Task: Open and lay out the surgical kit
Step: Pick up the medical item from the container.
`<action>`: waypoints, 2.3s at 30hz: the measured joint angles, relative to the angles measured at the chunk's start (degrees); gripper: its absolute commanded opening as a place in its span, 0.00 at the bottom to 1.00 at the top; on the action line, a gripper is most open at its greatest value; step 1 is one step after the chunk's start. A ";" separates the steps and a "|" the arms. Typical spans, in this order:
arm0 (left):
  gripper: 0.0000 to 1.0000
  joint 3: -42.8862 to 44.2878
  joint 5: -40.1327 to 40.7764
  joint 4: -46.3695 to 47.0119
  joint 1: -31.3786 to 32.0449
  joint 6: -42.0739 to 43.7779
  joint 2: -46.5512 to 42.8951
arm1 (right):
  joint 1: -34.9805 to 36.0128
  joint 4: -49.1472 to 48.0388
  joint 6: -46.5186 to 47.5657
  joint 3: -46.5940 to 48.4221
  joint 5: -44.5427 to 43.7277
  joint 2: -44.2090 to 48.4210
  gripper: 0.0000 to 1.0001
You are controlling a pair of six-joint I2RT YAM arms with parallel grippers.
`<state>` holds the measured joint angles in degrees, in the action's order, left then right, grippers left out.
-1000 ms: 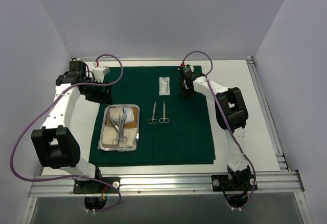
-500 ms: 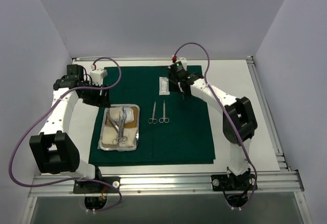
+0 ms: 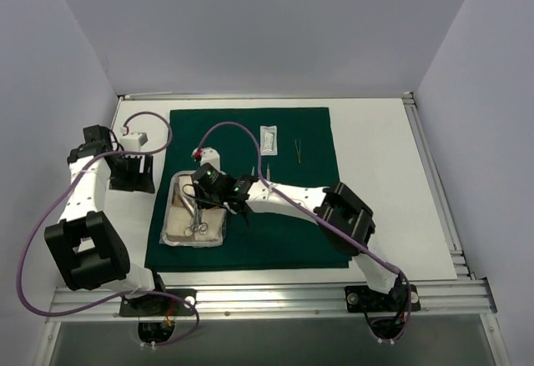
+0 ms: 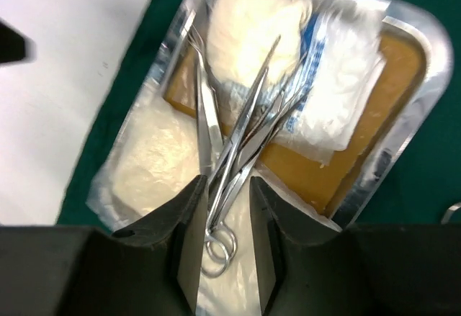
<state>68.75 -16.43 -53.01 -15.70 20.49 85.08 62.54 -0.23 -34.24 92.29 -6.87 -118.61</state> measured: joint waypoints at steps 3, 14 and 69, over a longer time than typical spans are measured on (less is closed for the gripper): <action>0.76 -1.22 0.02 0.15 -2.95 1.33 -0.57 | 0.17 -0.17 -1.14 1.25 1.42 -4.81 0.23; 0.76 -2.80 -0.59 0.24 -6.10 5.44 -2.78 | 0.92 3.21 -2.49 5.81 2.58 -9.79 0.17; 0.76 -3.41 -5.44 -0.79 -7.02 9.22 -2.80 | 8.24 23.08 -1.51 25.77 -15.67 -20.76 0.15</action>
<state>65.34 -21.87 -53.80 -22.72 29.71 82.28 70.78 22.85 -35.75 118.06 -22.55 -139.37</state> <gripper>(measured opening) 0.764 0.127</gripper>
